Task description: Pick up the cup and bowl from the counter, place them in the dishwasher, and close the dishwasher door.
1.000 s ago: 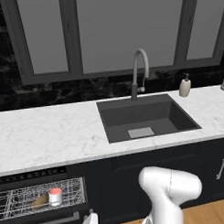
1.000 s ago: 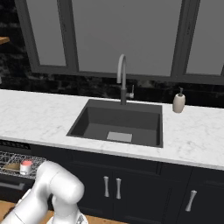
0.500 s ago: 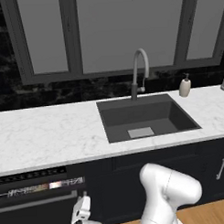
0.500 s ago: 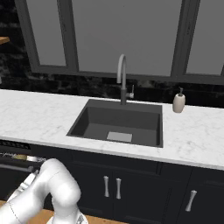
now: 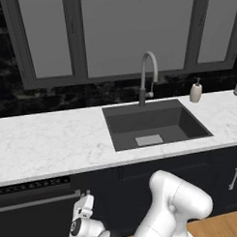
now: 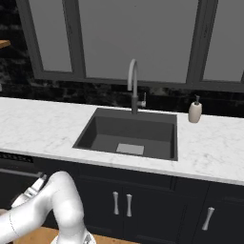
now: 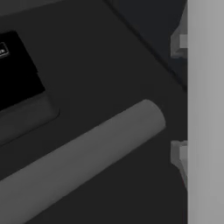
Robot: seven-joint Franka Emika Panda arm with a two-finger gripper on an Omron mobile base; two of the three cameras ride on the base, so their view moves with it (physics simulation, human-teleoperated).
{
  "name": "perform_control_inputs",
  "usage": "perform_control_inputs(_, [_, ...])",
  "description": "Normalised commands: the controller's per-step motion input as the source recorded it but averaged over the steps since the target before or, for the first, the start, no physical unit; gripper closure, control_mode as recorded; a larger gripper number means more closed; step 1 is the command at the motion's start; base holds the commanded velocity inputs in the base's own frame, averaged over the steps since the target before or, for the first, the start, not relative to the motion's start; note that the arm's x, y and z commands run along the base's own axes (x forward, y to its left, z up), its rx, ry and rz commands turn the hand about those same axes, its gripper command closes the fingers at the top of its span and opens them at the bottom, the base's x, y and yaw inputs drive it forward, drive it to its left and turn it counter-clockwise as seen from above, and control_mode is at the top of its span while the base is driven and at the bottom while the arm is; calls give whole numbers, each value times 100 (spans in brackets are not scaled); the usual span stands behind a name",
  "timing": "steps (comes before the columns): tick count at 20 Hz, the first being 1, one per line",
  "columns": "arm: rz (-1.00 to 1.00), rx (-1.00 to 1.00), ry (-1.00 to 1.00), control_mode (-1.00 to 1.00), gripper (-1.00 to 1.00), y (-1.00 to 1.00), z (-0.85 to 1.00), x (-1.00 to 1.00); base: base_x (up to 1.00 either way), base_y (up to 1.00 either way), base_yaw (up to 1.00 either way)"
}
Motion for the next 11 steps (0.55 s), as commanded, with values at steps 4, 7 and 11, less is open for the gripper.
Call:
perform_control_inputs(4, [-4,0,-78,-100,-100,-7,-94,100,0,0,0])
perform_control_inputs(7, [-7,0,-75,-100,-100,-5,-98,96,0,0,0])
perform_control_inputs(11, [-12,0,-64,-100,-100,-6,-100,99,0,0,0])
